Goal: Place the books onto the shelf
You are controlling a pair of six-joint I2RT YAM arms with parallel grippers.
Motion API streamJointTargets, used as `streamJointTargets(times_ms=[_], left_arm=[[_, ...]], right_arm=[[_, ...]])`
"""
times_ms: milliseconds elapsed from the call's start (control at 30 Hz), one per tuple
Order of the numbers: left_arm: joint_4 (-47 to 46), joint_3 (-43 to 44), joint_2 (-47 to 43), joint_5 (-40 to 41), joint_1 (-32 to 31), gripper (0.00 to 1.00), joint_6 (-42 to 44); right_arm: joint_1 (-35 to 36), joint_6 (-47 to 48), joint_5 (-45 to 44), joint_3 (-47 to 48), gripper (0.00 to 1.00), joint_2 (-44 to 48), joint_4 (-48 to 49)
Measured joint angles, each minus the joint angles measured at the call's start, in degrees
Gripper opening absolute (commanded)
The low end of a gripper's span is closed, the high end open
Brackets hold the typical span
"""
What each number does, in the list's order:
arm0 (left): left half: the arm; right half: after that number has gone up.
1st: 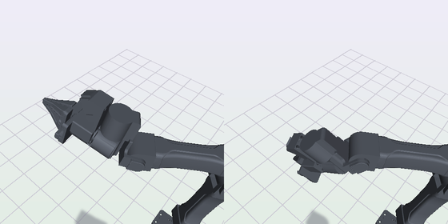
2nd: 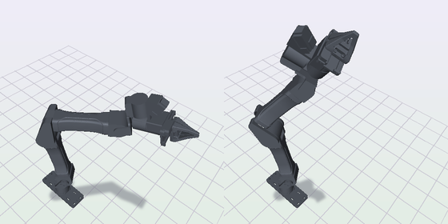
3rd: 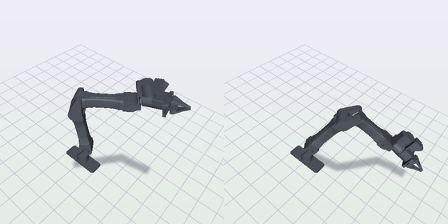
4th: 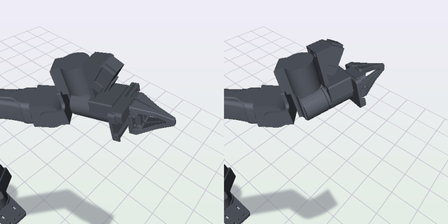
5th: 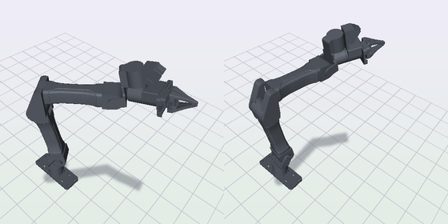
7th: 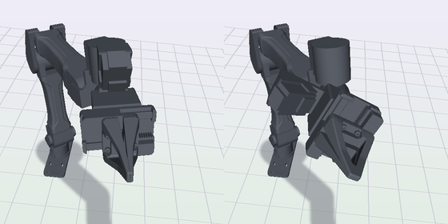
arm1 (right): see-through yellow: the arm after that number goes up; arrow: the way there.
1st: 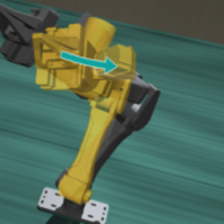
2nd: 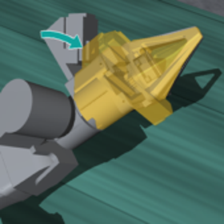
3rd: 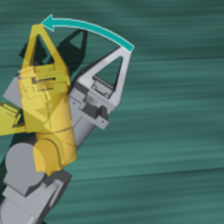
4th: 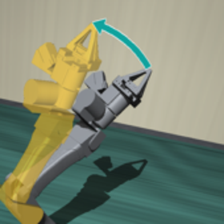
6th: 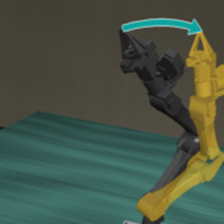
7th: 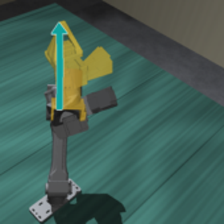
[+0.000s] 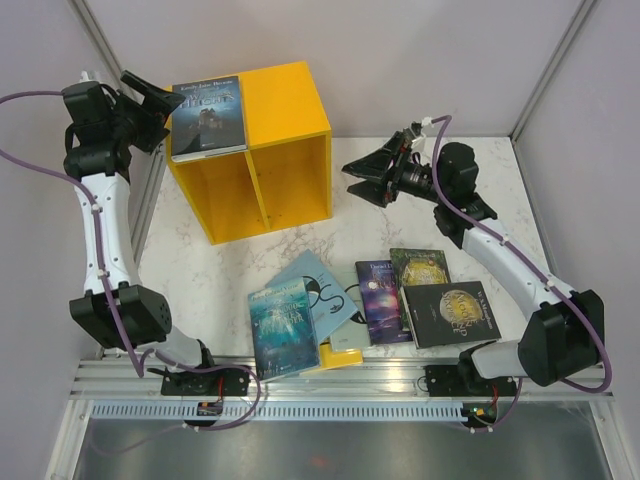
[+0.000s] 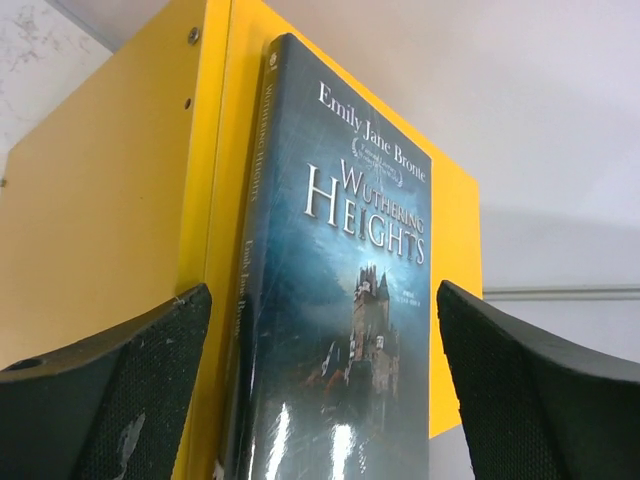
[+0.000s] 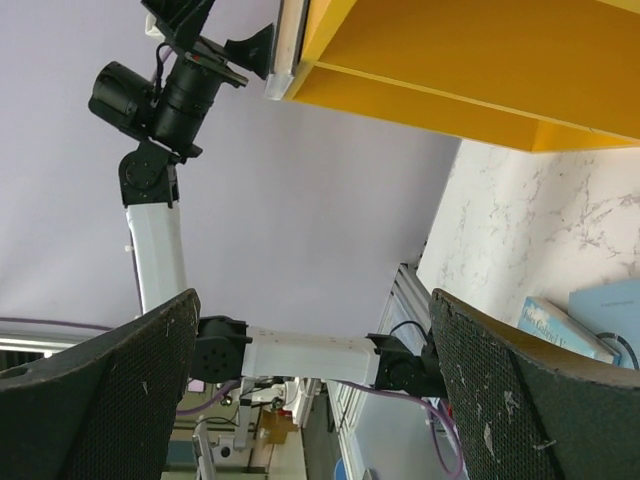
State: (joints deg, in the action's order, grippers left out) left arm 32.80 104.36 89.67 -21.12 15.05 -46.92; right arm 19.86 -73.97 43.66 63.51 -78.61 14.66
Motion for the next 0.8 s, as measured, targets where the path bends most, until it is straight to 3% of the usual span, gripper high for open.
streamJointTargets(times_ms=[167,367,567,800], left_arm=[[3.8,0.0,-2.9,2.1,1.0,1.00,2.1],[9.6,-2.3,-11.4,6.7,0.9,1.00,6.1],[14.0,-13.5,-23.3,11.8,-3.4,1.00,9.1],[17.0,-36.2,-31.6,10.2,-9.1,0.94,9.3]], right_arm=[[0.0,3.9,-0.7,0.0,0.98,0.1,-4.9],[3.6,17.0,-8.4,1.5,0.98,1.2,-21.4],[16.8,27.8,-17.7,2.7,0.97,1.4,-34.2],[23.0,32.2,-21.3,2.3,0.96,-3.6,-40.9]])
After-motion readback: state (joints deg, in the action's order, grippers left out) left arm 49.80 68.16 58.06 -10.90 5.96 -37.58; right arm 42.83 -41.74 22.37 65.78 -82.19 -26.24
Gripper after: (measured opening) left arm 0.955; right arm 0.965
